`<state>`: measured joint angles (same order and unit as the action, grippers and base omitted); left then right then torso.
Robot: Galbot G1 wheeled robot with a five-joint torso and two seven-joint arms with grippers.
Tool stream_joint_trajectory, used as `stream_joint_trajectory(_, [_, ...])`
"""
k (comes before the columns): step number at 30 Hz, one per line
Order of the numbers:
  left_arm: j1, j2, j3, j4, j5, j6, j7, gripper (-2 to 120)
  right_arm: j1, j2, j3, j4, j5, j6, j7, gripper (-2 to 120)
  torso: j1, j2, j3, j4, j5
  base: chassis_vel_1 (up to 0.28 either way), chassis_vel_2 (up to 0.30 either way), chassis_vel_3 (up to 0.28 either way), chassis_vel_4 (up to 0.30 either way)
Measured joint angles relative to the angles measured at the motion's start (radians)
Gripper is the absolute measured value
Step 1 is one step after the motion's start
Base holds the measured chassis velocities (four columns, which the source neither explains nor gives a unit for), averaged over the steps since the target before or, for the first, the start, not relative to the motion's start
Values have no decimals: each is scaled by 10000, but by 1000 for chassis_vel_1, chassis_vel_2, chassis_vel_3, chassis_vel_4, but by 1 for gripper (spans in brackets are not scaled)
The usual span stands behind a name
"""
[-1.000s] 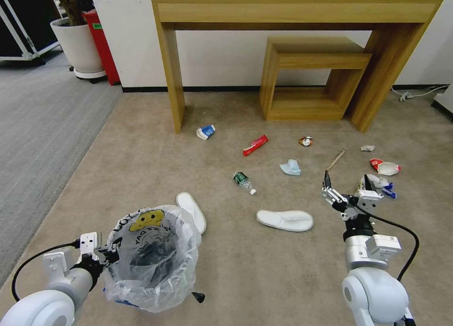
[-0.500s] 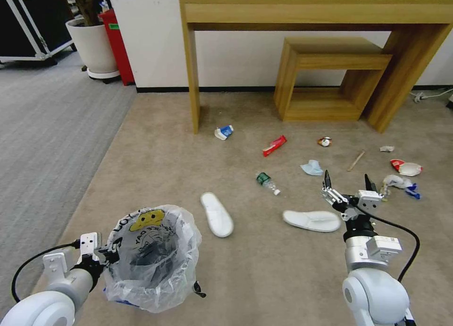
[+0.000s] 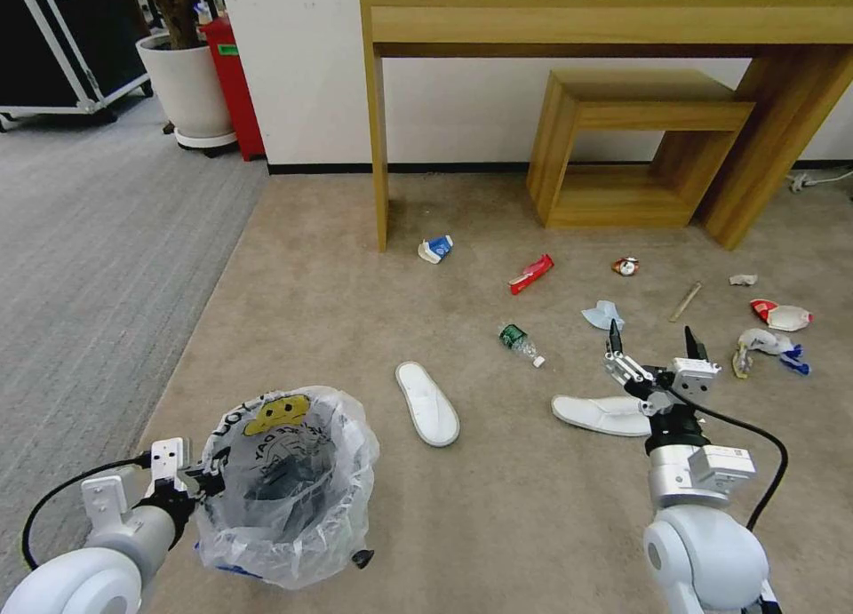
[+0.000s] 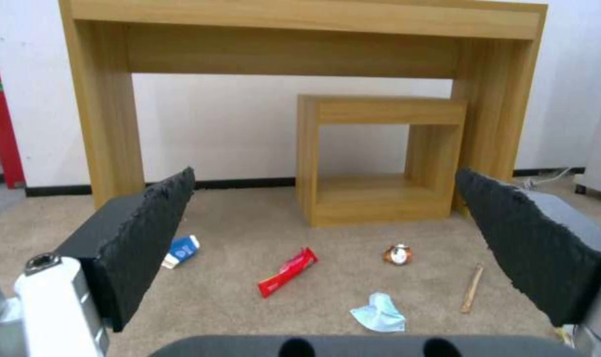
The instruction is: Pick up the trash bin and place the garbage on the floor into it.
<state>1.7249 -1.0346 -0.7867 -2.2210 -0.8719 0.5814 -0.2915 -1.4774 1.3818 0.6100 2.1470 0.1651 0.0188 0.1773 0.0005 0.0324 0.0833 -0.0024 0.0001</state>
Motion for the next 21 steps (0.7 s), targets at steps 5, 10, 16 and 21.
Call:
stream_joint_trajectory(5, [-51, 18, -1, 66, -27, 0, 0, 1, 27, -19, -3, -75, -1, 23, -29, 100, 0, 0, 0, 1, 0, 0, 0, 0, 0])
stream_joint_trajectory(10, [-100, 17, 0, 115, -29, 0, -5, 1, 46, -48, 31, -74, -4, -76, -100, 100, 0, 0, 0, 1, 0, 0, 0, 0, 0])
stream_joint_trajectory(16, [-74, -5, 0, 118, -28, -7, -7, 1, 74, -45, 26, -77, -27, -211, -138, 100, 0, 0, 0, 1, -1, 0, 0, 0, 0])
stream_joint_trajectory(21, [-54, -5, -3, 111, -24, -13, -8, 1, 72, -32, 7, -76, -47, -248, -139, 100, 0, 0, -1, 1, -1, 0, 0, 0, 0])
